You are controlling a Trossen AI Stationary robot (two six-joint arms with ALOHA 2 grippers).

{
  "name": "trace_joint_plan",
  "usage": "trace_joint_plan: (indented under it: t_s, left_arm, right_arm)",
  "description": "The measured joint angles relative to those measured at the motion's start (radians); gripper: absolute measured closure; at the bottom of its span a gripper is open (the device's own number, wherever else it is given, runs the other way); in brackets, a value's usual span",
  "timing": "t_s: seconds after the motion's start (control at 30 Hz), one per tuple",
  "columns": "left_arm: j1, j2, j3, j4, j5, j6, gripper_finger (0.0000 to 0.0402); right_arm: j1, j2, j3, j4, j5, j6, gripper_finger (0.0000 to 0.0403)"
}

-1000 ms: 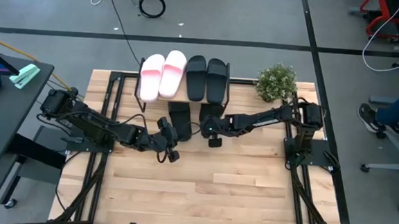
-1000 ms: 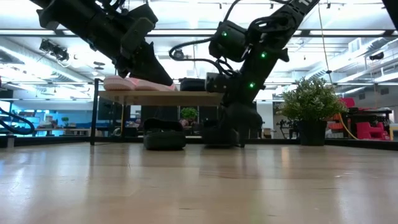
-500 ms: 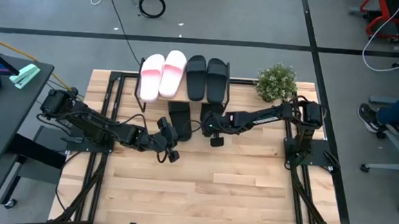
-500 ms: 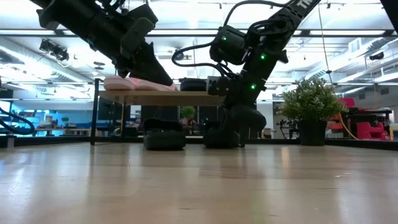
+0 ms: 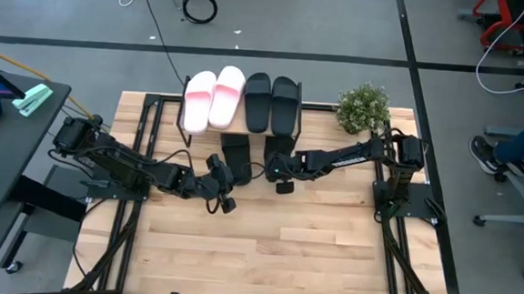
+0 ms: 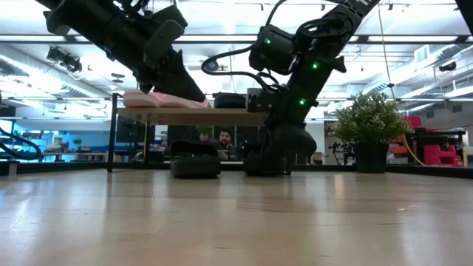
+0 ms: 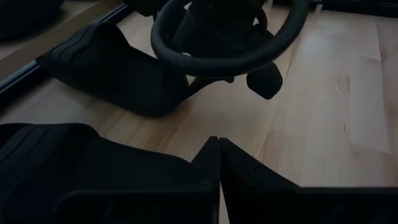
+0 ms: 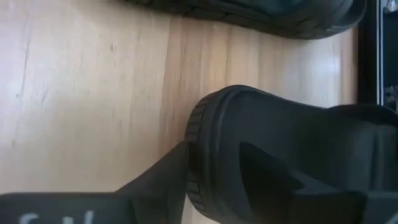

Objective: Pick and place slides into the shelf
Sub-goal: Adjust the black slides under the shelf

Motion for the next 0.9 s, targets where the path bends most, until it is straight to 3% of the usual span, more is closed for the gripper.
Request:
trace_joint_plan:
  t_s: [0.23, 0.53, 0.9]
  left_arm:
    - [0.000, 0.000, 0.000, 0.000, 0.001, 0.000, 0.0379]
    - [-0.018, 0.000, 0.000, 0.000, 0.002, 0.001, 0.0396]
    - [-0.031, -0.011, -0.001, 0.004, 0.002, 0.006, 0.0387]
  right_arm:
    - [0.048, -0.004, 0.001, -0.036, 0.013, 0.072, 0.0247]
    - [0.129, -0.005, 0.002, -0.105, 0.056, 0.202, 0.0248]
    - [0.279, -0.005, 0.090, -0.097, 0.087, 0.215, 0.0252]
